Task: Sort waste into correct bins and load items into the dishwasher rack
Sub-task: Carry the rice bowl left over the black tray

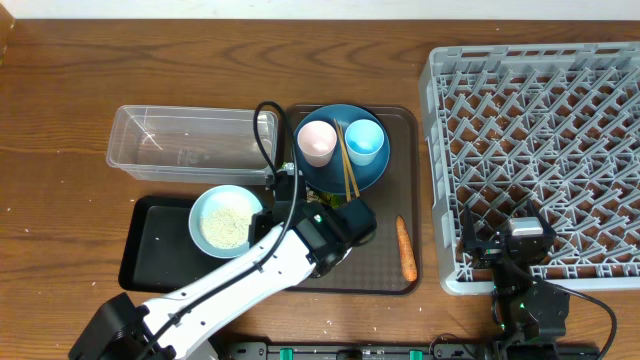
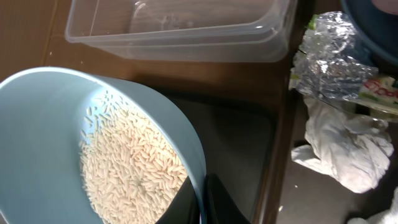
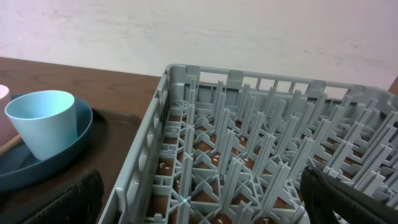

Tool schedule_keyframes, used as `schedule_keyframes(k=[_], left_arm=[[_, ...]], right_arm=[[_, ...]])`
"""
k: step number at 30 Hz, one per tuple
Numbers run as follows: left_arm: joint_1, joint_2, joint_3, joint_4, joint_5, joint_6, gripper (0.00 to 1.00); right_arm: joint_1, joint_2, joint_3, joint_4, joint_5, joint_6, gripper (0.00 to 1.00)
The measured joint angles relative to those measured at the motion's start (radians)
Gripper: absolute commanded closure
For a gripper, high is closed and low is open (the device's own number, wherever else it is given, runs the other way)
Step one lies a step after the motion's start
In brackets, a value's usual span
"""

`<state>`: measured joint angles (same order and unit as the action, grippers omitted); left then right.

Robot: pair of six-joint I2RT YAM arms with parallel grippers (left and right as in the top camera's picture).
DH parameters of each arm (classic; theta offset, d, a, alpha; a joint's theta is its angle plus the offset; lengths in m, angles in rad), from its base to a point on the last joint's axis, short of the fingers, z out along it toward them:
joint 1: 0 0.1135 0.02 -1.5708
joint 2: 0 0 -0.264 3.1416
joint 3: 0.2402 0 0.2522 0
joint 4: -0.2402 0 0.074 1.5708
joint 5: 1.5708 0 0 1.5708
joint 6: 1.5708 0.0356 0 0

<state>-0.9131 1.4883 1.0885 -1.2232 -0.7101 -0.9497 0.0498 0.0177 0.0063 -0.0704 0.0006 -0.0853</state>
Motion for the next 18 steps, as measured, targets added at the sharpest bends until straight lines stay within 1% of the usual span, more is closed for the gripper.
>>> schedule_keyframes(k=[5,8,13,18], left_arm=[[0.083,-0.048,0.0,0.008,0.049,0.025,0.94],[0.153,-0.11,0.0,0.042,0.107,0.083,0.94],[0.29,-0.219,0.0,0.113,0.277,0.24,0.94],[0.439,-0.309,0.0,0.129,0.449,0.397,0.94]], right_arm=[[0.0,0.0,0.0,0.0,0.0,0.0,0.01],[0.0,0.0,0.0,0.0,0.0,0.0,0.01],[0.0,0.0,0.0,0.0,0.0,0.0,0.01],[0.0,0.0,0.0,0.0,0.0,0.0,0.01]])
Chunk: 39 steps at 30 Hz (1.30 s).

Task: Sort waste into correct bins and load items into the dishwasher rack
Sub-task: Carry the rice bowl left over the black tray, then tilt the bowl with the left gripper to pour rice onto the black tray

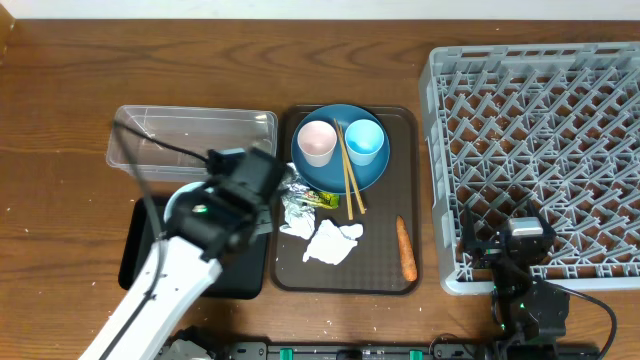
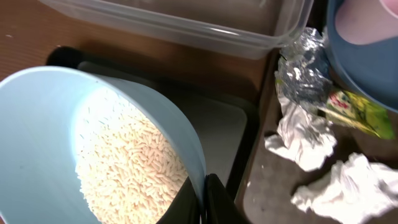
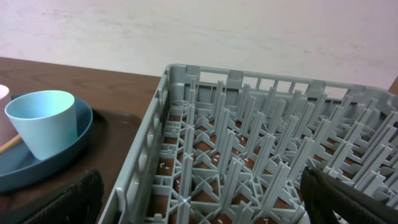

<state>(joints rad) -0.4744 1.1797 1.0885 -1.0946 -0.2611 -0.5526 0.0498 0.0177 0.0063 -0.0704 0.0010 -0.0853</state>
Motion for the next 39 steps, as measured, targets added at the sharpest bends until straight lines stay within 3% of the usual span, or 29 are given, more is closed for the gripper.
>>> schedule_keyframes(k=[12,21,32,39], left_arm=[[0.449,-0.046,0.0,-0.021,0.56,0.416,0.94],[0.685,-0.047,0.0,-0.069,0.864,0.58,0.94],[0.901,-0.059,-0.057,-0.061,0.978,0.649,0.94],[0.911,-0.083,-0.101,-0.055,1.023,0.662,0.94]], right_arm=[[0.0,0.0,0.0,0.0,0.0,0.0,0.01],[0.0,0.0,0.0,0.0,0.0,0.0,0.01],[0.0,0.0,0.0,0.0,0.0,0.0,0.01],[0.0,0.0,0.0,0.0,0.0,0.0,0.01]])
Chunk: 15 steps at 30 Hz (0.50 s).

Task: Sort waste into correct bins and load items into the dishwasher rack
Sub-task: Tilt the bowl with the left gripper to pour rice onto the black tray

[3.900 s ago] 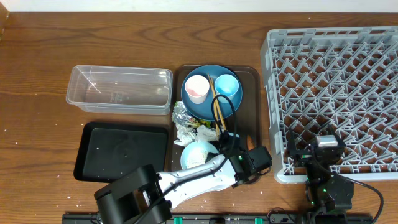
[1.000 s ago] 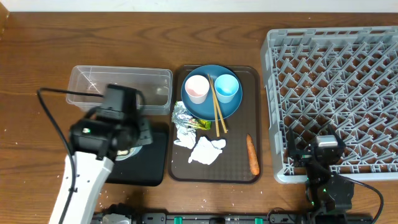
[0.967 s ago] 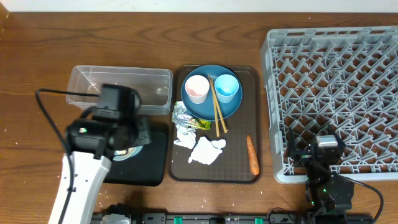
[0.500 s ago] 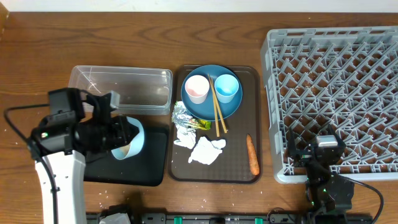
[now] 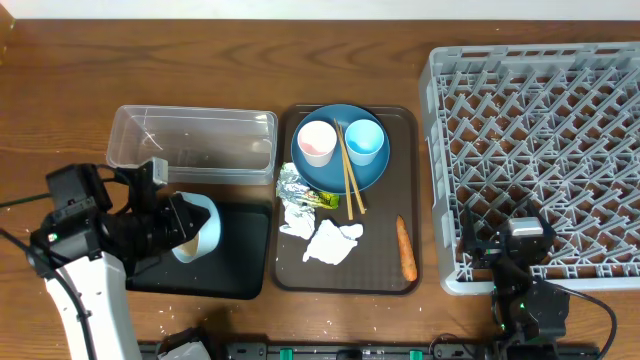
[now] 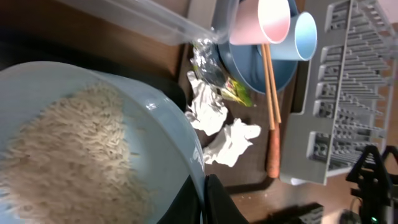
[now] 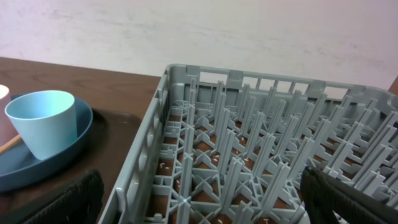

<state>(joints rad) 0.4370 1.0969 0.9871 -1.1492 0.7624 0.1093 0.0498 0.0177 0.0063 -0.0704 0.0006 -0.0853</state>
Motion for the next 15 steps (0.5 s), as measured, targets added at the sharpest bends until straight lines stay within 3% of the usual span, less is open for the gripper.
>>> schedule_keyframes(k=[15], left_arm=[[0.056,0.062,-0.108,0.026,0.251,0.063,0.94]], right_arm=[[0.0,0.0,0.0,0.0,0.0,0.0,0.01]])
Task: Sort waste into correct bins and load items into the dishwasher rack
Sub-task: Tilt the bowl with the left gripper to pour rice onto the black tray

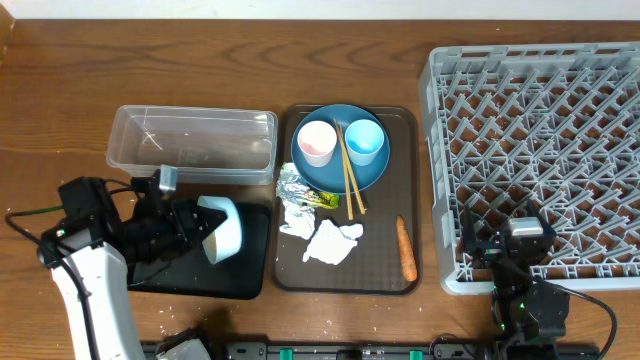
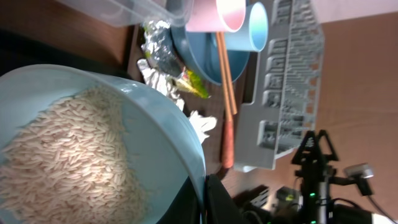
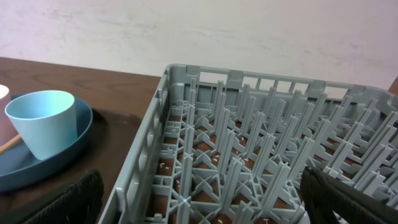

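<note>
My left gripper (image 1: 196,229) is shut on the rim of a light blue bowl (image 1: 223,228) of rice (image 2: 68,155). The bowl is tipped on its side above the black tray (image 1: 250,272), mouth facing left, with the rice still inside. In the left wrist view my gripper (image 2: 204,190) pinches the bowl (image 2: 155,118) at the bottom edge. My right gripper (image 3: 202,202) stands open over the front edge of the grey dishwasher rack (image 1: 540,150), with nothing in it.
A clear bin (image 1: 190,140) stands behind the black tray. The brown tray (image 1: 405,275) carries a blue plate (image 1: 320,172) with a pink cup (image 1: 317,142), blue cup (image 1: 364,141) and chopsticks (image 1: 347,172), plus foil (image 1: 291,184), a green wrapper (image 1: 322,199), tissue (image 1: 333,241) and a carrot (image 1: 406,249).
The bowl has shifted a little to the right over the black tray and is tipped further onto its side. The rice is still in it. The right arm has not moved.
First my left gripper held the rice bowl level over the black tray's right part. Then the arm stood further left with the bowl still level. Then the bowl was tipped on its side over the tray, and now more so.
</note>
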Tool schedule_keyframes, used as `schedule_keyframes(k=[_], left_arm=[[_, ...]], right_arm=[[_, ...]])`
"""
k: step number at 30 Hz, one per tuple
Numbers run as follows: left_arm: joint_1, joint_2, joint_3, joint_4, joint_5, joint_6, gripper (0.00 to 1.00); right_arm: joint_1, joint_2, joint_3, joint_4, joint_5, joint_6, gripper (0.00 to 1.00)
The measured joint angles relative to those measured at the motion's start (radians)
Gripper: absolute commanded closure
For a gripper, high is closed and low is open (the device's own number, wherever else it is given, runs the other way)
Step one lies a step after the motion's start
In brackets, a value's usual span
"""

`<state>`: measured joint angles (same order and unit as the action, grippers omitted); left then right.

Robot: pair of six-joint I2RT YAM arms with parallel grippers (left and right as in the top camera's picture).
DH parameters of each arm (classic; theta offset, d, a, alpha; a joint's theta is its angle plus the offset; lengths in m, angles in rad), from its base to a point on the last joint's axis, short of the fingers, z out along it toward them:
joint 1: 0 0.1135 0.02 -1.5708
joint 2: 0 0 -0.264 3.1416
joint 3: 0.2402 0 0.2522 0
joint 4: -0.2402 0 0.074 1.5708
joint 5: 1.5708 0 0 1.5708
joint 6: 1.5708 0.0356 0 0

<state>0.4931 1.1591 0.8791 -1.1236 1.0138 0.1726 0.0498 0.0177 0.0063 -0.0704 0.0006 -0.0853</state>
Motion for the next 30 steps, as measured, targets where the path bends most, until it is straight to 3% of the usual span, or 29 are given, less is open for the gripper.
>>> schedule_keyframes(k=[10,19,30], left_arm=[[0.139,0.142,-0.001,-0.116,0.125,0.162,0.94],[0.159,0.26,-0.001,-0.209,0.163,0.326,0.94],[0.16,0.28,-0.001,-0.343,0.241,0.38,0.94]], right_arm=[[0.0,0.0,0.0,0.0,0.0,0.0,0.01],[0.0,0.0,0.0,0.0,0.0,0.0,0.01],[0.0,0.0,0.0,0.0,0.0,0.0,0.01]])
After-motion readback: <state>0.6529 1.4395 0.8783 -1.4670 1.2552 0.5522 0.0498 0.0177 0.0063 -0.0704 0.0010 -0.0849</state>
